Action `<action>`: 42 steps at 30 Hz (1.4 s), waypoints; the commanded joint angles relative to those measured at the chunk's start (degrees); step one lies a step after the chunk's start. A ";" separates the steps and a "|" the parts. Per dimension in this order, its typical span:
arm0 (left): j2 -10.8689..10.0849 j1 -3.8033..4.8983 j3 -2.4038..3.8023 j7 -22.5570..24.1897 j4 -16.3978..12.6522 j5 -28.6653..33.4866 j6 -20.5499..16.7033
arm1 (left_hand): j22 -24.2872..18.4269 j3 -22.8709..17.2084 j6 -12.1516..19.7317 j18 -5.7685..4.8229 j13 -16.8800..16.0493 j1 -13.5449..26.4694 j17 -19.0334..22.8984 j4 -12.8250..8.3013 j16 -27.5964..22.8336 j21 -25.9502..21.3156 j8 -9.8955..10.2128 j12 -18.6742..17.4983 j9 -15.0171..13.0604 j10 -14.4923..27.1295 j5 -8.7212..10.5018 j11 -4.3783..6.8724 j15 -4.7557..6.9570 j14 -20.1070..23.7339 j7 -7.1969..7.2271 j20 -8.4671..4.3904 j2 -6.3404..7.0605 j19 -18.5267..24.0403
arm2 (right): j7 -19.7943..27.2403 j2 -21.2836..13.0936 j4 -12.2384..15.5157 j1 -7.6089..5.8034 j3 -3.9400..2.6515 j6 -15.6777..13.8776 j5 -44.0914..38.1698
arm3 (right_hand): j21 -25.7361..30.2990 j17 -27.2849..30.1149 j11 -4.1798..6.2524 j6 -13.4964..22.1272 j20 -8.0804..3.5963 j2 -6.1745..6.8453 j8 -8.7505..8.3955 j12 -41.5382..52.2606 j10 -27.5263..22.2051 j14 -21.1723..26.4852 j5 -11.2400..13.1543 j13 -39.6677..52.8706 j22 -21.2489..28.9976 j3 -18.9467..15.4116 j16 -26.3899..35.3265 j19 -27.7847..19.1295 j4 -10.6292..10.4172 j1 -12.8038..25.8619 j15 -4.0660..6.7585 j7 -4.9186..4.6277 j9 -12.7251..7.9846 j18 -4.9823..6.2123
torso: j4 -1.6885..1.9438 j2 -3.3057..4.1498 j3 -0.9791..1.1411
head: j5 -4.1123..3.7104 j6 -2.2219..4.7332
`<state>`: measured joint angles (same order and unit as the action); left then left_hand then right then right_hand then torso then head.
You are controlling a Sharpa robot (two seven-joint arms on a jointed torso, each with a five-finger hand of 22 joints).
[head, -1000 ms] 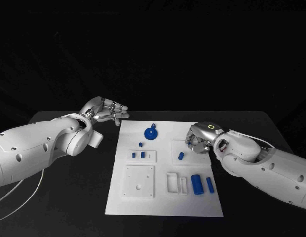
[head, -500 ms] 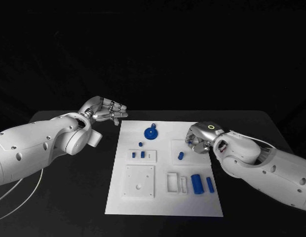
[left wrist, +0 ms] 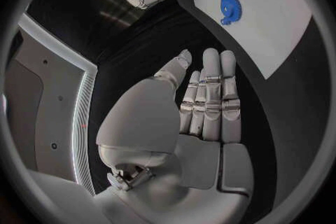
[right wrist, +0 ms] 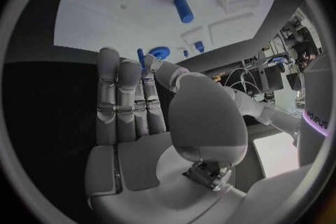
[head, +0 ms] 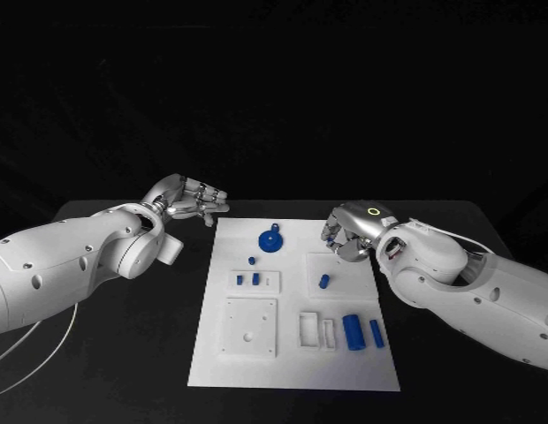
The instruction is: Assemble the parts on the task board
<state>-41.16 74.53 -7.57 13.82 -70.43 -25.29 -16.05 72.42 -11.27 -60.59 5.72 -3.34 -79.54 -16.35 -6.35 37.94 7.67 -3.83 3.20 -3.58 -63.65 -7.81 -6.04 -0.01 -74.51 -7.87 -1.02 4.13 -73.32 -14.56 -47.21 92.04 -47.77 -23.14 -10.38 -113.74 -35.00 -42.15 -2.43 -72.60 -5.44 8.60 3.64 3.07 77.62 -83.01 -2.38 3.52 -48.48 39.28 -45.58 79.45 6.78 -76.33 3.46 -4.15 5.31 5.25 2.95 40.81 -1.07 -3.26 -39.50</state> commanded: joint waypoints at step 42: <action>6.33 0.00 0.04 1.05 6.08 2.71 -0.77 | 1.72 -0.50 0.27 0.72 -0.05 0.35 -0.30 -0.69 0.23 -1.03 0.15 0.31 0.00 0.27 -0.11 0.00 -0.10 -0.04 0.02 0.04 -0.43 -0.39 | 2.09 10.01 3.53 8.78 5.65 -4.71 -1.50 | 4.47 -0.32 1.52 -0.34 0.00 0.00 0.07 0.41 1.71 -0.33 -0.39 0.25 -4.76 0.05 0.62 1.99 0.53 0.05 0.52 -0.12 -0.04 1.19 | -0.11 -1.15 -0.79 | 7.25 -1.99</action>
<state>-34.98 74.49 -7.59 14.22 -64.29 -23.12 -17.21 74.10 -11.69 -60.59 5.71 -3.33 -79.54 -16.61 -6.77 37.94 6.84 -3.83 3.20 -3.58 -63.65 -7.81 -6.04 -0.01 -74.51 -7.87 -1.02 4.14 -73.31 -13.09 -37.29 95.67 -39.17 -17.52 -14.85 -114.08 -30.70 -42.38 -2.33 -72.59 -5.41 9.01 3.63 3.19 77.70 -83.18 -2.66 3.52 -53.19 39.37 -45.25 81.11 6.89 -75.92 3.67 -4.17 5.27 5.28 2.84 39.67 -1.82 3.83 -41.25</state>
